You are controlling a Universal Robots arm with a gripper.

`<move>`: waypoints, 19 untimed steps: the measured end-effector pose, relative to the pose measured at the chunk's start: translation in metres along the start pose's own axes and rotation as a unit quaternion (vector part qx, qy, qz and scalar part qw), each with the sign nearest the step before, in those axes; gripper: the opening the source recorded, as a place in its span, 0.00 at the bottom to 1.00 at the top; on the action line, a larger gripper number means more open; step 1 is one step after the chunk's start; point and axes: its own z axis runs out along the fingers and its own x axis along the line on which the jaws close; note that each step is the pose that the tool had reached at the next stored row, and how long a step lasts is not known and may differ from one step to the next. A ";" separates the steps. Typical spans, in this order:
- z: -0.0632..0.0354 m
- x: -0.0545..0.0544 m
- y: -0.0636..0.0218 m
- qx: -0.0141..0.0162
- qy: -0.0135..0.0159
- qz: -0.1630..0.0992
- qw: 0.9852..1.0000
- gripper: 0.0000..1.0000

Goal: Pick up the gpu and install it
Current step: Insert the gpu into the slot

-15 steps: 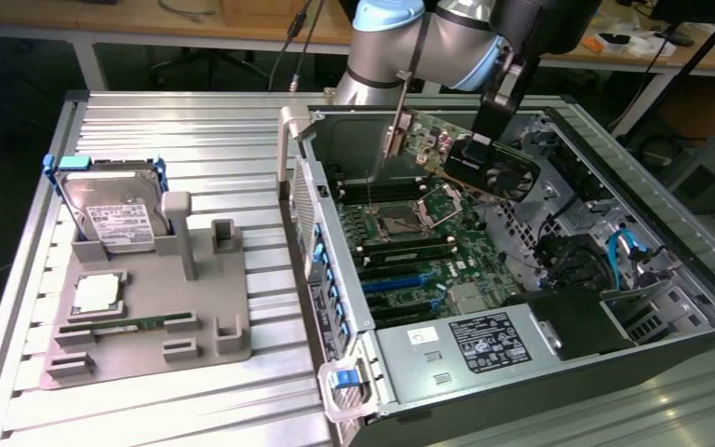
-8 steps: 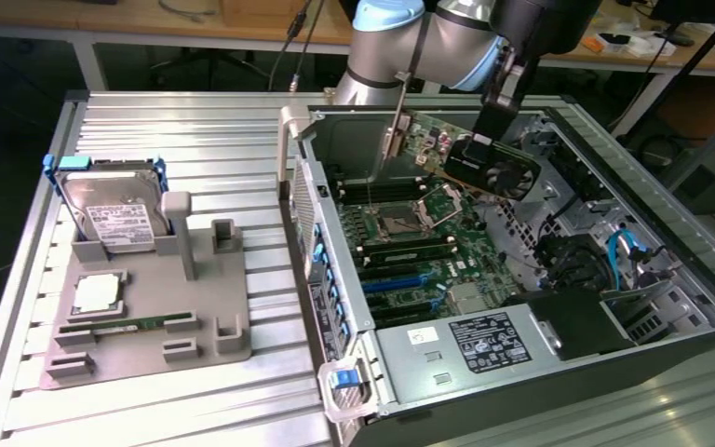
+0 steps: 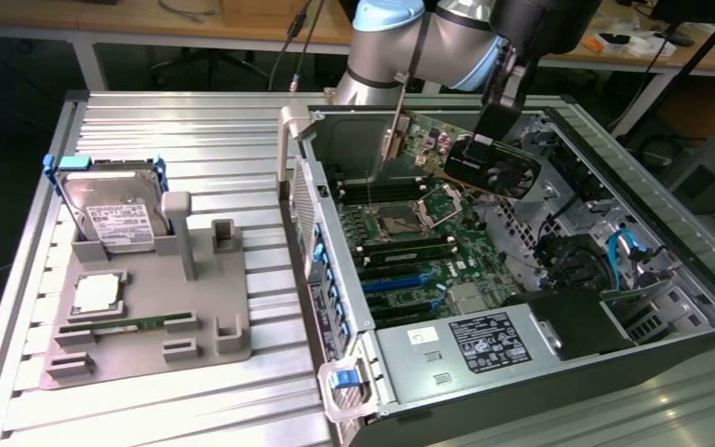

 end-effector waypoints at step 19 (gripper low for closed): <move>0.0000 0.000 0.0000 -0.001 -0.001 -0.049 0.999 0.27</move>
